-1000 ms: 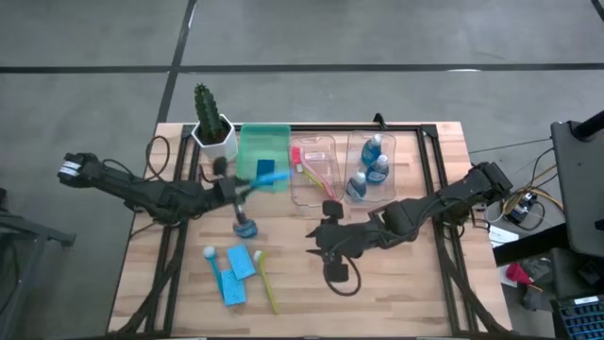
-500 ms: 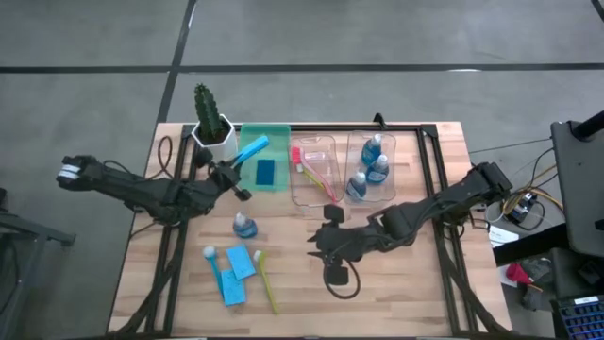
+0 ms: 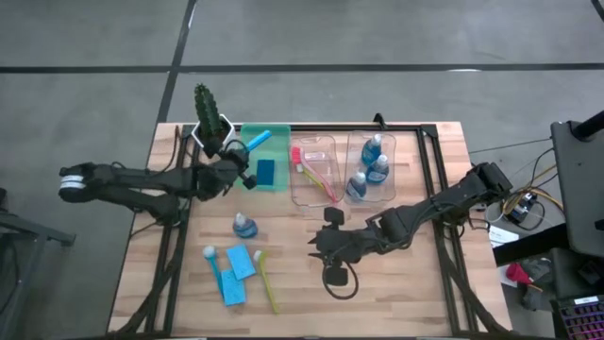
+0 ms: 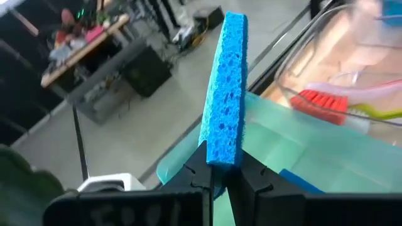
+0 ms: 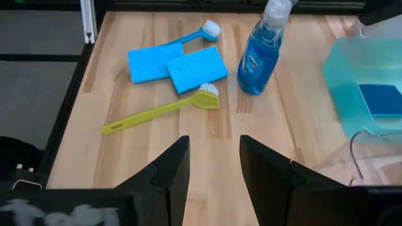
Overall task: Pick & Place Kitchen Sink Supplies
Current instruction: Put the blue sponge into the green bin
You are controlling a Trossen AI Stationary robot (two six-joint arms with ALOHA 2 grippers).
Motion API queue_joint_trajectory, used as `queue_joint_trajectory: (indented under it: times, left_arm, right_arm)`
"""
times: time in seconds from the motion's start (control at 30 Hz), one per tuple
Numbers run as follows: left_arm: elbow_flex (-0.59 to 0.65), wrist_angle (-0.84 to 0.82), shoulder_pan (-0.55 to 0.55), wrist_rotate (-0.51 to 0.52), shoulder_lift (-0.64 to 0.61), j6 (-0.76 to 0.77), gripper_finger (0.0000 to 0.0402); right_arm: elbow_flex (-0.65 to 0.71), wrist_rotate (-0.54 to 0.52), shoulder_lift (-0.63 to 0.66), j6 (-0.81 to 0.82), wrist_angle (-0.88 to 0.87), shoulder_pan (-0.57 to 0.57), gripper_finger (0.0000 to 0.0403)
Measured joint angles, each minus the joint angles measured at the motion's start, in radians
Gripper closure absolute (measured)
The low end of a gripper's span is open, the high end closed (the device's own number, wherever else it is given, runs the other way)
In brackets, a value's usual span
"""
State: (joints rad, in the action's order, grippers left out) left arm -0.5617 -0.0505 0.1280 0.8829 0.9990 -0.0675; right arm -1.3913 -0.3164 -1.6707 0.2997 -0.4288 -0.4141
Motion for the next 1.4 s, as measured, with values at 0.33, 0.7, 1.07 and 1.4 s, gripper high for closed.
queue_joint_trajectory:
  times: [0.33,0.7,1.07,1.4]
  left_arm:
    - [0.0,-0.019,0.099,-0.155,0.093,0.062,0.0376]
    - [0.0,-0.017,0.183,-0.211,0.208,0.136,0.0376]
    - [0.0,0.009,0.213,-0.243,0.287,0.147,0.0376]
    - [-0.001,0.032,0.257,-0.329,0.304,0.142,0.0335]
  right_arm:
    - [0.016,0.0,0.0,0.015,0.006,0.0,0.0282]
    - [0.016,0.0,0.0,0.015,0.019,0.0,0.0276]
    - [0.016,0.0,0.0,0.015,0.02,0.0,0.0284]
    - [0.018,0.0,0.0,0.015,0.022,0.0,0.0299]
